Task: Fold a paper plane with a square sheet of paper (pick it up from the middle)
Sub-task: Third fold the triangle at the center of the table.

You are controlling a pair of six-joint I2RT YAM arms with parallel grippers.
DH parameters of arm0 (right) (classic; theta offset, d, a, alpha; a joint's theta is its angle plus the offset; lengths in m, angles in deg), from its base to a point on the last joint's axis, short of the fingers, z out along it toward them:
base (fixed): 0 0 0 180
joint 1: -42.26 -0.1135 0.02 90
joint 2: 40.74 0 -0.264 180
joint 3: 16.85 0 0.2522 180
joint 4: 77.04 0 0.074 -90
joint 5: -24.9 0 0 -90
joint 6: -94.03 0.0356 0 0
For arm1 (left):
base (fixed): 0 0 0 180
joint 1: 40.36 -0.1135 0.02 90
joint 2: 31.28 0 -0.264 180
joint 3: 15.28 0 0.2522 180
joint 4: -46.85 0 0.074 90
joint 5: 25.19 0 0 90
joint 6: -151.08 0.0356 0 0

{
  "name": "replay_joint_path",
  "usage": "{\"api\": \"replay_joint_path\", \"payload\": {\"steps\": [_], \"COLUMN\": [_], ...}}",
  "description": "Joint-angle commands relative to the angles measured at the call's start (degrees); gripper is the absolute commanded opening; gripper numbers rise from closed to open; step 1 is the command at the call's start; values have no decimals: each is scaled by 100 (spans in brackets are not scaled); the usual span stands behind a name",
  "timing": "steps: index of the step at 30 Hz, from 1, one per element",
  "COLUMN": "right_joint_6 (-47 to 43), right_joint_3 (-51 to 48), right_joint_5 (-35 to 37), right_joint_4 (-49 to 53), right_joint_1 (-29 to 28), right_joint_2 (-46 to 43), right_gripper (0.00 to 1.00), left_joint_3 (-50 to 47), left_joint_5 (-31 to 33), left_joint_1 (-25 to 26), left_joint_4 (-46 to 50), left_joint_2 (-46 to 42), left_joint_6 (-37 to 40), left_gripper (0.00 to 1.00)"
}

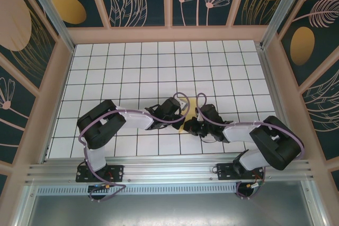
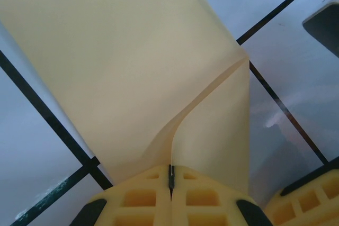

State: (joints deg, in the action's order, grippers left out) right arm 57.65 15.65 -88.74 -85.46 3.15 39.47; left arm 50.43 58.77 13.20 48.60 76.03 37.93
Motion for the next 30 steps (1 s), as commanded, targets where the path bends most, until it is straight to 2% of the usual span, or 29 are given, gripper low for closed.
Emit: {"api": "replay_joint_path", "payload": {"steps": [1, 17, 30], "right_joint_6": [220, 465, 508], "right_joint_3": [-51, -222, -179], "right_joint_5": [97, 336, 376], "right_joint_4": [-265, -755, -470], "right_joint_1": [-71, -280, -447], "right_joint_2": [-181, 572, -81], "right_gripper": [9, 9, 10], "left_joint_3": [-105, -157, -180], "left_joint_5": [-72, -103, -116], "left_joint_1": [-23, -22, -28], "left_joint_4": [445, 366, 323], "left_joint_2": [247, 233, 246], "left_joint_6": [39, -5, -25], "left_gripper": [0, 0, 0]}}
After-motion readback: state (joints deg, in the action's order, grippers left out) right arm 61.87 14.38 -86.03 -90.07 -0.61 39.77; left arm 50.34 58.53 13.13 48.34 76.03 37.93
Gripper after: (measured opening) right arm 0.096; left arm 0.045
